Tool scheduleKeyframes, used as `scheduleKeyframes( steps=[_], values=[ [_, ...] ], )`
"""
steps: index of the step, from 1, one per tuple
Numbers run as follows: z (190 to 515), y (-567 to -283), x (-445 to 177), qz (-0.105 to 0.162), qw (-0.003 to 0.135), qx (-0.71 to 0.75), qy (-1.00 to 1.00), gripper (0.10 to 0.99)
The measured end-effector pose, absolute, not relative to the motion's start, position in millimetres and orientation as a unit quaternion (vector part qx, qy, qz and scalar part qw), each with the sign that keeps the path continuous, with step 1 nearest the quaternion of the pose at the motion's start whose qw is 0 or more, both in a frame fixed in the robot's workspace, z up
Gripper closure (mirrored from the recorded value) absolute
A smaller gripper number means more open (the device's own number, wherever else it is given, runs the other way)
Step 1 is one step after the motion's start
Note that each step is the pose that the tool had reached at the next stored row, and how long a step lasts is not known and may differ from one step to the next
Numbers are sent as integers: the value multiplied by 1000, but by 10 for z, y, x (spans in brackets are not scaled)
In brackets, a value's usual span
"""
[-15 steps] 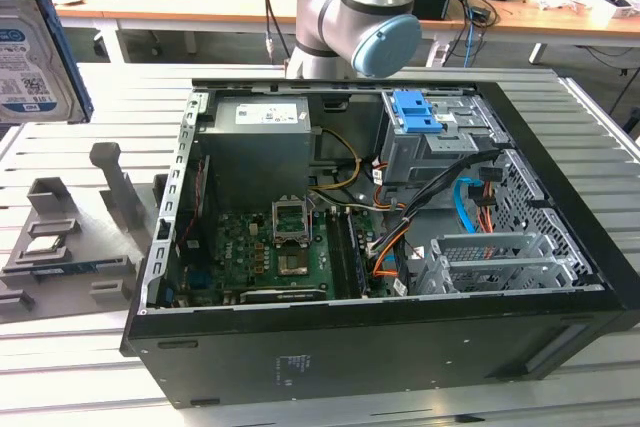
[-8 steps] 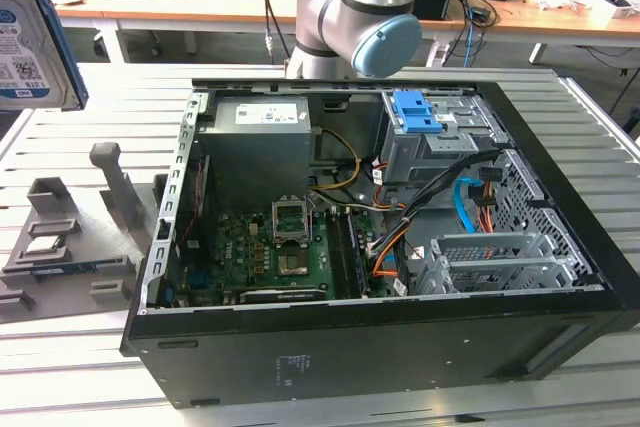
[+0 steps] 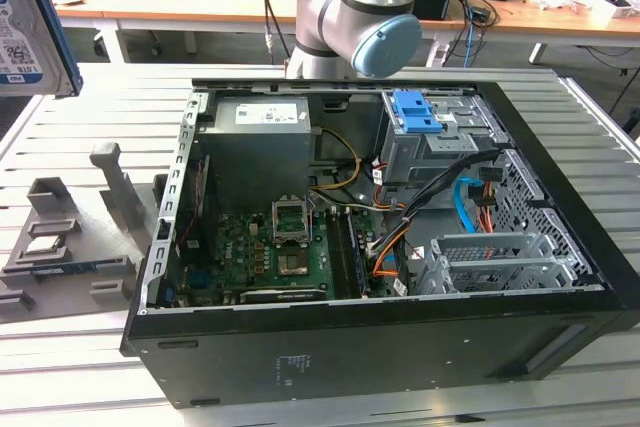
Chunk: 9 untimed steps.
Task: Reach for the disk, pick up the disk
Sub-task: 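Pick up the disk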
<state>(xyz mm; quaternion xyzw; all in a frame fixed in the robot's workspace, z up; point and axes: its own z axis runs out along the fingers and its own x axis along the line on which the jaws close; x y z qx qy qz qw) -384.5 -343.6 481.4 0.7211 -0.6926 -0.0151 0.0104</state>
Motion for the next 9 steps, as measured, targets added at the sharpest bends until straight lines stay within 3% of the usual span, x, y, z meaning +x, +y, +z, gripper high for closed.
scheduleKeyframes(
  steps=[9],
  values=[
    [4894,-3436,-3803,-15,10,721,-693,722]
  ],
)
